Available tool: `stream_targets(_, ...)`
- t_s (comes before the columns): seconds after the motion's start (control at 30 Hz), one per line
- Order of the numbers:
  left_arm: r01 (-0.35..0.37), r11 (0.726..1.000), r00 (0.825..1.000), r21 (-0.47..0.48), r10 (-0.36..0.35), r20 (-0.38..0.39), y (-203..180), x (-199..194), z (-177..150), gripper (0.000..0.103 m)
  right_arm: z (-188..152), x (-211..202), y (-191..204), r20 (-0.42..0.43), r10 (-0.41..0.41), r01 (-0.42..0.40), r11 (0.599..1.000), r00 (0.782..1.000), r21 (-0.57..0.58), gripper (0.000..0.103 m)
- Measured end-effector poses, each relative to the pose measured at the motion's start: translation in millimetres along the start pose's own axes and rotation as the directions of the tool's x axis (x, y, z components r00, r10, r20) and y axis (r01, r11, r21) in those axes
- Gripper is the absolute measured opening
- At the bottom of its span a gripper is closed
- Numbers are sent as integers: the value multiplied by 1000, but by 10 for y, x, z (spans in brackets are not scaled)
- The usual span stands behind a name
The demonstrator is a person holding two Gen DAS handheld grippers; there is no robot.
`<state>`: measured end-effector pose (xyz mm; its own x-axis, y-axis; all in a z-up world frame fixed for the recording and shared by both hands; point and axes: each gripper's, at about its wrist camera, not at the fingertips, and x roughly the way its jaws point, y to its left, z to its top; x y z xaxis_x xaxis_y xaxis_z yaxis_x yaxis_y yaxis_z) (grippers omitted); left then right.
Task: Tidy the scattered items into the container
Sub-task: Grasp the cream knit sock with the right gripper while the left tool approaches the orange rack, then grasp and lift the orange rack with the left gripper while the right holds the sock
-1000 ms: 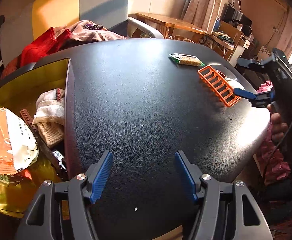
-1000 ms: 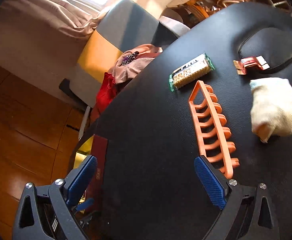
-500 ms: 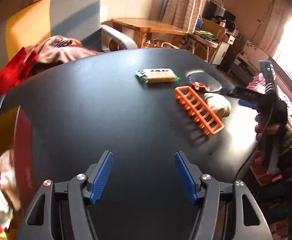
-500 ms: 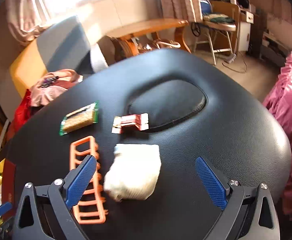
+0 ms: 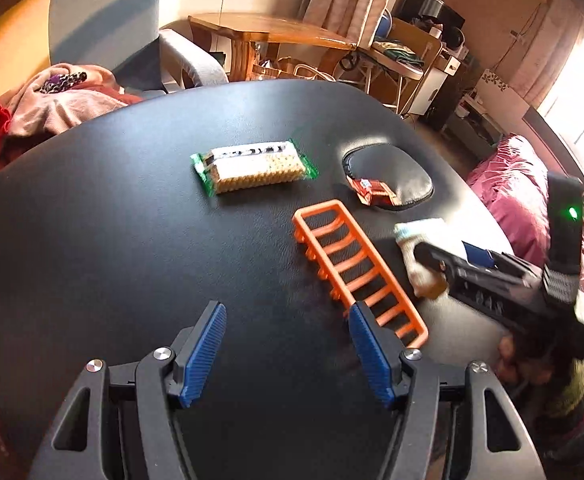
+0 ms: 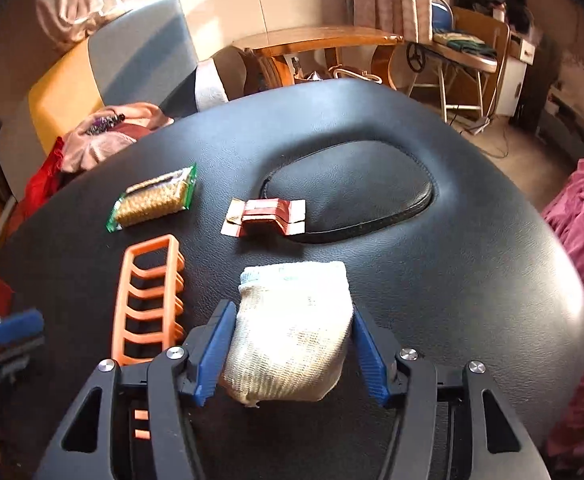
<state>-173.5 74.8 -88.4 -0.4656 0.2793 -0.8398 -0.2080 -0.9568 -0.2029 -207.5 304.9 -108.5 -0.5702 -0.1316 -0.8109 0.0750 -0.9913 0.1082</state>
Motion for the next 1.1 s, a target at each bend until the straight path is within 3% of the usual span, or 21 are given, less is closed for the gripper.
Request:
stream_targets(0.37,-86,994,996,64,88,-25,-265,405,203,65,-102,8,-135,-2,56,-56,998,998,35,63)
stream_targets(0.47,-116,990,993,75,118,-25,-305,491,225,57,-128,73,-105,-20,69,-68,997,997,30,71)
stream_targets(0.53,-122,989,992,86,125,-34,-295,533,200,35,-149,90,-27,-21,39,-39,999,999,-11,74)
stream_targets(0.57,-116,989,992,89,120,-43,-287,551,185,31,-158,103,24,-24,16,-17,999,1000,-41,75)
stream_targets(0.67,-97,990,994,104,102,-42,-241,521,101,24,-182,117,131,-20,-36,33,994,999,-109,73)
stream_targets(0.77,-81,991,995,110,87,-42,-151,442,-6,21,-186,83,137,-13,-50,48,993,999,-112,61)
stream_targets(1.1,-46,996,998,70,49,-32,328,-64,-554,20,-487,-147,350,-22,20,-22,996,1000,-85,60)
